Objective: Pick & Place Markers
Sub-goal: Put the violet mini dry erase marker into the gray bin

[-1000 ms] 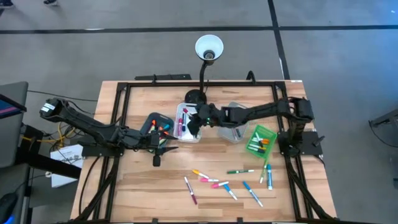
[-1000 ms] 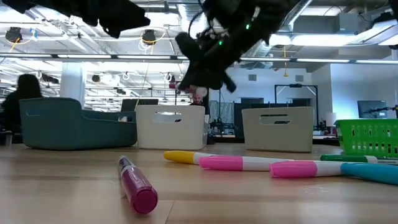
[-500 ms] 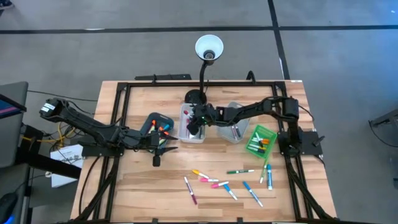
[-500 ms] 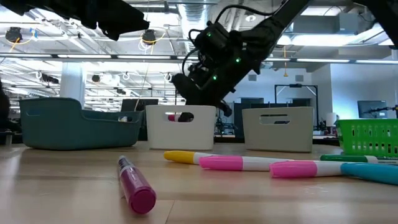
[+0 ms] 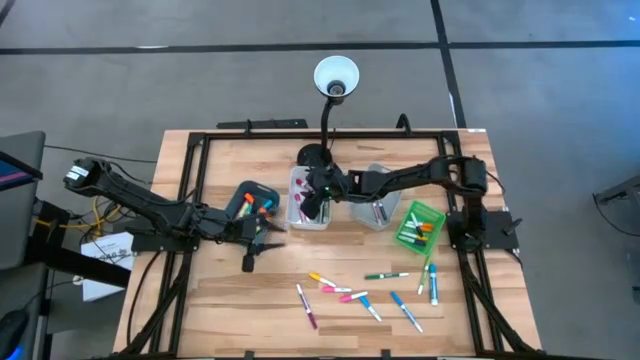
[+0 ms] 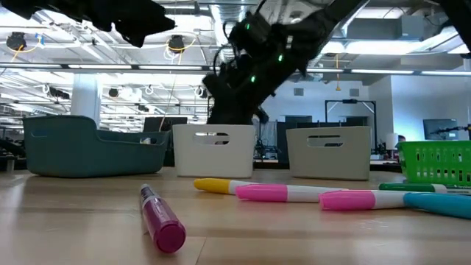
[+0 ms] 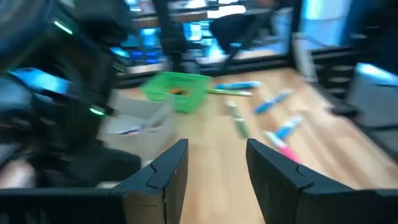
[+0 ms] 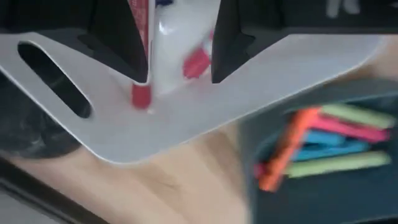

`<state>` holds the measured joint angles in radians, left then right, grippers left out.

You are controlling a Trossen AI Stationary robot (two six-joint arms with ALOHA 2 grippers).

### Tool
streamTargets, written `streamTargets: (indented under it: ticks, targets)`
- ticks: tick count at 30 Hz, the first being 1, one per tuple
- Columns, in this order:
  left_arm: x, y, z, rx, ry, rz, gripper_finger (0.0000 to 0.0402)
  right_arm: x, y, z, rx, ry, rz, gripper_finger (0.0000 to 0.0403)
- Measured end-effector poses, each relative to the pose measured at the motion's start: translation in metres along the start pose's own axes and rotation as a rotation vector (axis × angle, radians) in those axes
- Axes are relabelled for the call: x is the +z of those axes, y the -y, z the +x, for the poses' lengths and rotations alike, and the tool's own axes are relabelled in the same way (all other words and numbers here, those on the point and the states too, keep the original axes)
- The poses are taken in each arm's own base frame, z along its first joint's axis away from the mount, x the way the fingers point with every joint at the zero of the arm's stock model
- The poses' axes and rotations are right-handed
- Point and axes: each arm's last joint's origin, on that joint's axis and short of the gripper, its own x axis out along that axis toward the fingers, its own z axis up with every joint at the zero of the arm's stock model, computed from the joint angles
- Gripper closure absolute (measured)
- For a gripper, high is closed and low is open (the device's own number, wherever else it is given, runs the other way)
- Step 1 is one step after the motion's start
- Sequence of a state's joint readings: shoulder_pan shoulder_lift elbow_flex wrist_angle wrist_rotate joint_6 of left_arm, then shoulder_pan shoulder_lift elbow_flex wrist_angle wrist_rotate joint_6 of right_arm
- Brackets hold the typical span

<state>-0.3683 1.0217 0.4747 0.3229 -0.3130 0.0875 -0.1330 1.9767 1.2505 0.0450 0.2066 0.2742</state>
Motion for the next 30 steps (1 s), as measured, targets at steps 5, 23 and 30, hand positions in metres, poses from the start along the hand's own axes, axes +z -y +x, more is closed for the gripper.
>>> streamTargets:
  ticks: [5, 23, 30]
  targets:
    - [-0.007, 0.012, 0.006, -0.248, -0.023, 0.012, 0.0243, 0.021, -0.019, -0.04, 0.041, -0.019, -0.097, 0.0228]
    - [-0.038, 0.066, 0.065, -0.412, -0.178, 0.027, 0.0243, 0.033, -0.081, -0.215, 0.281, 0.003, -0.275, 0.0269]
    - [-0.028, 0.066, 0.089, -0.411, -0.55, 0.091, 0.0243, 0.016, -0.1, -0.219, 0.317, -0.055, -0.341, 0.0275]
